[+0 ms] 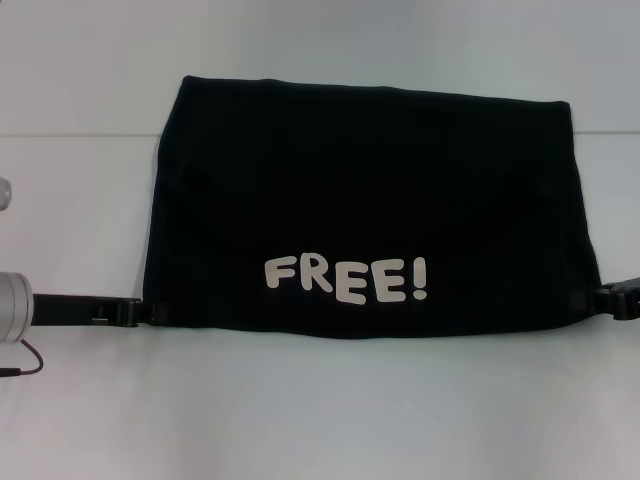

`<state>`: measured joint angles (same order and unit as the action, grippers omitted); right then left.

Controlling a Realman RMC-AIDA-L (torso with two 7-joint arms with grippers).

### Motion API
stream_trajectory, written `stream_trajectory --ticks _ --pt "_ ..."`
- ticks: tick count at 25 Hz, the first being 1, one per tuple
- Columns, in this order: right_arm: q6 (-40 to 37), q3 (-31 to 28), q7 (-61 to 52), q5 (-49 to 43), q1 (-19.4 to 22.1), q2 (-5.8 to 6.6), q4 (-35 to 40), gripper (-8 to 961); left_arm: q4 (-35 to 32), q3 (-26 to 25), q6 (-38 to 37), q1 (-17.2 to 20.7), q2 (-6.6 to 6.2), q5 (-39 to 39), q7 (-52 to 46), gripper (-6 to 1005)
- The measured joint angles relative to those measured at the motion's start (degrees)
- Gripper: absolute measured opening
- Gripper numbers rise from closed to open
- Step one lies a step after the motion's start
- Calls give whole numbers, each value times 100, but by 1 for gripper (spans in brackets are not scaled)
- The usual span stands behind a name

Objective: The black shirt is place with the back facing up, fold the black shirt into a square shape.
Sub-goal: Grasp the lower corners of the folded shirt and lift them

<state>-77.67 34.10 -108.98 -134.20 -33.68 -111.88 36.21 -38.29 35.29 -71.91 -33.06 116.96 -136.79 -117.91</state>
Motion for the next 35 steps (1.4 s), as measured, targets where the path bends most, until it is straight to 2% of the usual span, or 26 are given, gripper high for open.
stream_trajectory --ticks 2,10,15,19,25,28,35 --pt "0 0 0 0 -1 0 0 12 -1 -7 11 -1 -4 0 0 112" --pt "-4 0 0 0 10 0 0 12 -42 -38 28 6 -27 2 -7 35" --pt "-48 0 46 -2 42 3 -2 13 -185 -61 -279 96 -43 4 -23 6" --pt "-251 26 148 -25 83 32 -30 13 -399 -133 -810 238 -50 4 -21 7" --pt "-833 57 403 -36 231 45 -2 13 -638 -594 -1804 479 -51 3 186 7" --pt "-1082 59 491 -39 335 90 23 13 -739 -703 -2180 592 -56 3 252 7" --pt "-1575 27 714 -176 643 149 221 13 -797 -967 -3273 885 -32 1 907 6"
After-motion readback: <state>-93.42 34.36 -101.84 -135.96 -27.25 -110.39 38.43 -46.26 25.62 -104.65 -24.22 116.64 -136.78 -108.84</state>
